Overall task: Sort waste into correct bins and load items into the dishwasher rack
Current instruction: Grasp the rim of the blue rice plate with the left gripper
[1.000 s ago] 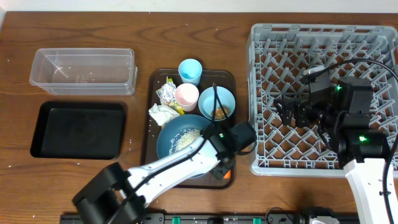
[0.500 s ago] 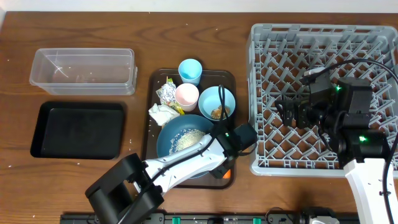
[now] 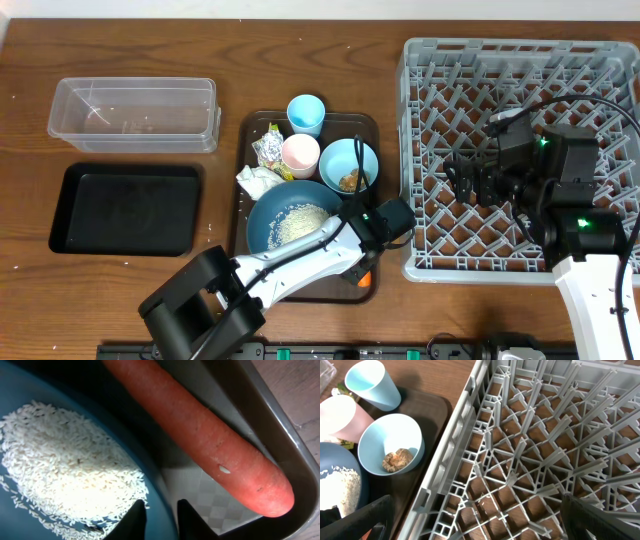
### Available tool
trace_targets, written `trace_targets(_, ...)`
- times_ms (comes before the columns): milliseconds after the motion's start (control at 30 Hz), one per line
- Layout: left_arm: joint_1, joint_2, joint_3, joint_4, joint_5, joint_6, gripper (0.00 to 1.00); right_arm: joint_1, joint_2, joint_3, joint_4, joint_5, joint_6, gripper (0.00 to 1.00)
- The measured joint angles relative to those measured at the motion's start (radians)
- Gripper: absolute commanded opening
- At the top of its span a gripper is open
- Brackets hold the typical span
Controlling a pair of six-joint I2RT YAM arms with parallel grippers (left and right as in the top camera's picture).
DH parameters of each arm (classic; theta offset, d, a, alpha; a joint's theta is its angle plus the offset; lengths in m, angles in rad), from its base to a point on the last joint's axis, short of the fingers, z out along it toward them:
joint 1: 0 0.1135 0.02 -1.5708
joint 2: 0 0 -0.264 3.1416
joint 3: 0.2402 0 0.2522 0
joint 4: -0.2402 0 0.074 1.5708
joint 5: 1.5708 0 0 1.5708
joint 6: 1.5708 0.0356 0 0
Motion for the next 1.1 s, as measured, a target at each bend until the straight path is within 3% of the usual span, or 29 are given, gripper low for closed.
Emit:
trace_targets(67, 0.0, 0.001, 0.0, 0.002, -0.002, -0.002, 0.06, 0.0, 0.0, 0.0, 0.0, 0.0, 0.0, 0.99)
trace_targets(367, 0.0, 0.003, -0.001, -0.008, -0.011, 0.001, 0.06, 0.0, 0.0, 0.0, 0.0, 0.0, 0.0, 0.99)
trace_targets(767, 0.0, 0.001, 0.081, -0.177, -0.067, 0.001, 0.06, 0.0, 0.0, 0.0, 0.0, 0.0, 0.0, 0.99)
trace_targets(1100, 0.005, -0.114, 0.151, -0.214, -0.069, -0.003, 0.06, 0.0, 0.0, 0.0, 0.0, 0.0, 0.0, 0.99)
